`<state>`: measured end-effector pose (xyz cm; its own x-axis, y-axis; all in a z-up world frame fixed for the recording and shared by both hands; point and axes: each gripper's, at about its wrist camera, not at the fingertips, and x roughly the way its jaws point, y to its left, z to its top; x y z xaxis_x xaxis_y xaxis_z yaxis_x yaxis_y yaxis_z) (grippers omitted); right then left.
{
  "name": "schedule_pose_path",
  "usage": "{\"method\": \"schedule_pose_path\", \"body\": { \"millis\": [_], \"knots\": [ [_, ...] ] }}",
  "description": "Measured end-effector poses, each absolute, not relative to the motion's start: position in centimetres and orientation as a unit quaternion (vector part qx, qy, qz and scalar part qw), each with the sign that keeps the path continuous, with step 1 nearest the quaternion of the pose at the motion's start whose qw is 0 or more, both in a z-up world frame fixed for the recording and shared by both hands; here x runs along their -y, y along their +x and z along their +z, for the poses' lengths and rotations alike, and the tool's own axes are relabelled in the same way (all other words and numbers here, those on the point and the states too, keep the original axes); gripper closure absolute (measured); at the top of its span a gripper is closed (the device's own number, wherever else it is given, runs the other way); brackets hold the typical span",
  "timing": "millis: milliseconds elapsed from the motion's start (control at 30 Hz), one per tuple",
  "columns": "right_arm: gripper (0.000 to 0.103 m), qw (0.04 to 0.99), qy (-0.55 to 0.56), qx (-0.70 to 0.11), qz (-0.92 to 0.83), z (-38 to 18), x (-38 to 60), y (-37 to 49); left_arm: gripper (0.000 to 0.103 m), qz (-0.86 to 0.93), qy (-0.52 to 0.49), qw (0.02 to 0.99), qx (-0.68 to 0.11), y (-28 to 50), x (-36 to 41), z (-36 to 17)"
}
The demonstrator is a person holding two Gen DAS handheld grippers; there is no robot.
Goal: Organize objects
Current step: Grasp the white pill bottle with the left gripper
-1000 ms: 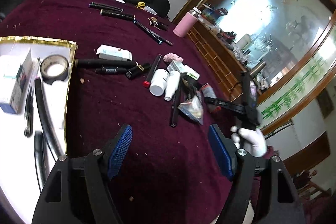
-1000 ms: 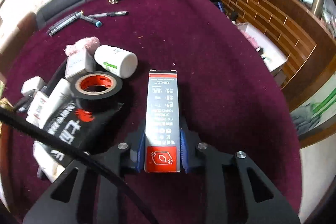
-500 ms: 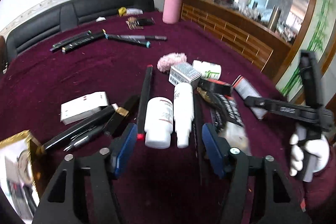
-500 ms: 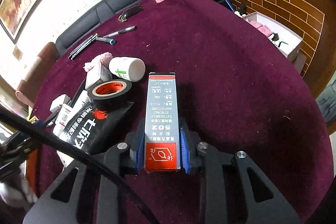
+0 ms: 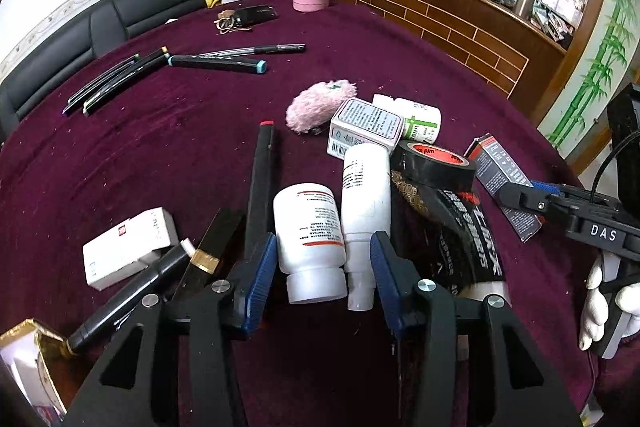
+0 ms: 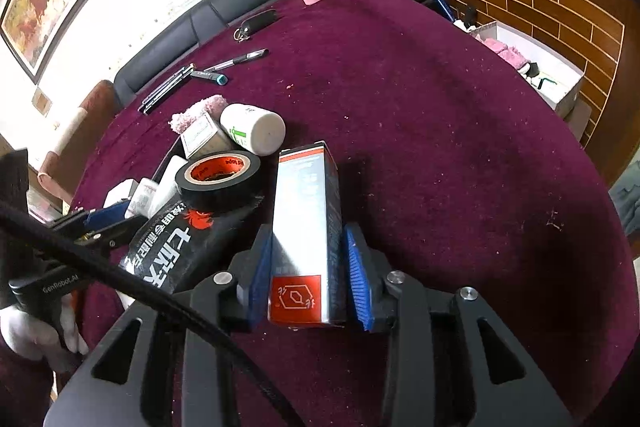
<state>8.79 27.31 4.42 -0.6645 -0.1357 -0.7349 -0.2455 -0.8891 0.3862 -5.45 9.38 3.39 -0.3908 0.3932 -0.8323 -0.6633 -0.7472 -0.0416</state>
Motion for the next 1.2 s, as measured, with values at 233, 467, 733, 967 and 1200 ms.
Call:
{"method": "schedule_pose_path", "body": {
  "millis": [233, 467, 733, 967, 1200],
  "knots": [
    [0.068, 0.033, -0.407, -0.230, 0.883, 4.3, -27.2, 8.7, 0.075, 0.795, -0.472, 0.352, -0.145, -4.0, -9.2, 3.3],
    [0.061, 0.030, -0.407, -0.221, 0.886, 4.4, -26.9, 8.6, 0.075, 0.810, -0.468, 0.324, -0.140, -5.3, -9.2, 3.2],
    [0.058, 0.026, -0.406, -0.221, 0.886, 4.4, -26.9, 8.5, 0.074, 0.807, -0.447, 0.305, -0.237, -5.8, -13.3, 2.5],
    [0.056, 0.024, -0.405, -0.221, 0.887, 4.4, -26.8, 8.4, 0.068, 0.800, -0.424, 0.305, -0.296, -6.7, -15.3, 2.4],
    [0.054, 0.023, -0.404, -0.219, 0.888, 4.4, -26.6, 8.4, 0.056, 0.786, -0.421, 0.311, -0.329, -8.4, -17.0, 1.7]
  ]
}}
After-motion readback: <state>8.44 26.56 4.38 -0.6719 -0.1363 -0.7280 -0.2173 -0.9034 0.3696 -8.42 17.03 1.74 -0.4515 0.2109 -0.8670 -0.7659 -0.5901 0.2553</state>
